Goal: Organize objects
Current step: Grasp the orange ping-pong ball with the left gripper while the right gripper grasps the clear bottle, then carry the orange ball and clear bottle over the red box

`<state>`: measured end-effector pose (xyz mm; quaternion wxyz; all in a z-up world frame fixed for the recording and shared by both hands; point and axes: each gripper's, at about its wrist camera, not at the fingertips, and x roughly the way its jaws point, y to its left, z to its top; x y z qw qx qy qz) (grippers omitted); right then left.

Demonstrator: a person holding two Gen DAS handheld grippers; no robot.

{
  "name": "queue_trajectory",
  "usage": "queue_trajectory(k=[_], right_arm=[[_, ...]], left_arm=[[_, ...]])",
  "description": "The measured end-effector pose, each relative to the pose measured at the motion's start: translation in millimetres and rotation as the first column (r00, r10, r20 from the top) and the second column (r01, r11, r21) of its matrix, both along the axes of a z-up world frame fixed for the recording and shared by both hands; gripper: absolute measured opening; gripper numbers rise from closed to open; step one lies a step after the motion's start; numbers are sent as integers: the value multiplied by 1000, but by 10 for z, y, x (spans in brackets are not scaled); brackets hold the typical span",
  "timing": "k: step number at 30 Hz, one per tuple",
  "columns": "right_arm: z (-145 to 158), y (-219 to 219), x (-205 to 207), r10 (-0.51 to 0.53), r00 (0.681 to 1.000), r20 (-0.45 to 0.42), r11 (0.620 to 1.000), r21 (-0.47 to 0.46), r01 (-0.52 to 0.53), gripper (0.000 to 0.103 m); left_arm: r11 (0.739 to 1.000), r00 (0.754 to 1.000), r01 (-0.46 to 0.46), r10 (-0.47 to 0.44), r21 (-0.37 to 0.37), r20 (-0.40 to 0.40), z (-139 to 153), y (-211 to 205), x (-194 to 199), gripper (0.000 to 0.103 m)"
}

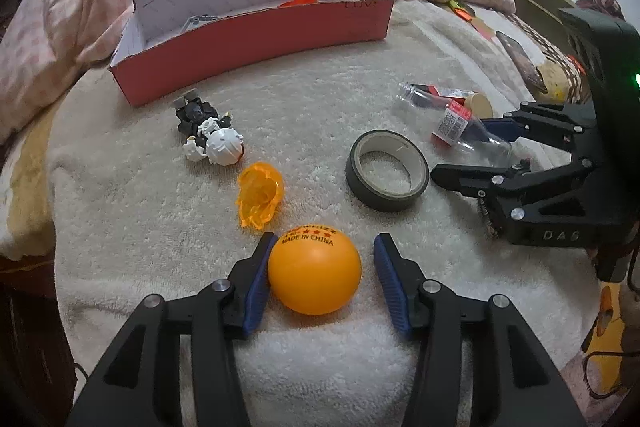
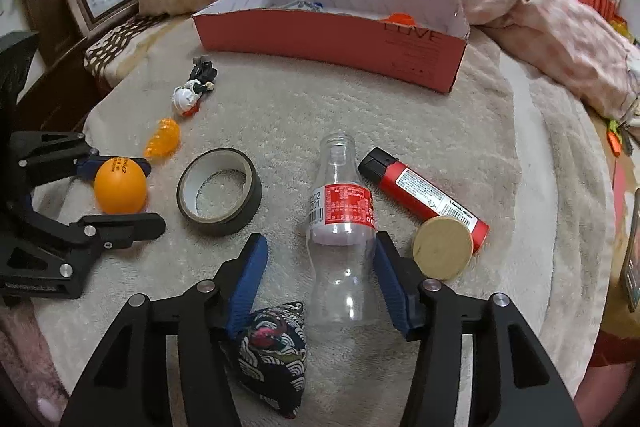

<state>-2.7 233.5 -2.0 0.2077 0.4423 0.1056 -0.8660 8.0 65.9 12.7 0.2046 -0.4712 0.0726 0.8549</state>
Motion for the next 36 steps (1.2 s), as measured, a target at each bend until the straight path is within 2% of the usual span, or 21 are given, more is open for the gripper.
queue_trajectory(k=[7,10,11,14,17,23,36], right_arm=[[2,9,33,-77,997,-28,997,-33,76,55],[30,33,45,-120,992,-43,992,-41,118,42],[42,39,59,-121,991,-49,992,-45,119,30],[77,65,83,-129,991,-42,988,-93,125,30],[117,44,116,-134,989,-64,987,-100,128,30],[272,77,163,-157,983,-96,975,-176,139,30],[465,17,178,-153,981,-116,960,-252,120,30]], left_arm=[[1000,1000,0,-1,26,25,1,-15,0,59],[999,1000,-2,1,33,27,2,-29,-1,59],[999,1000,-1,0,34,24,3,-28,1,59],[1000,1000,2,-3,30,9,4,-27,25,56],[1000,1000,-6,6,6,-20,9,-30,44,39],[999,1000,-9,10,53,-27,84,-111,53,39],[994,989,-37,51,104,-142,451,-221,-73,39]])
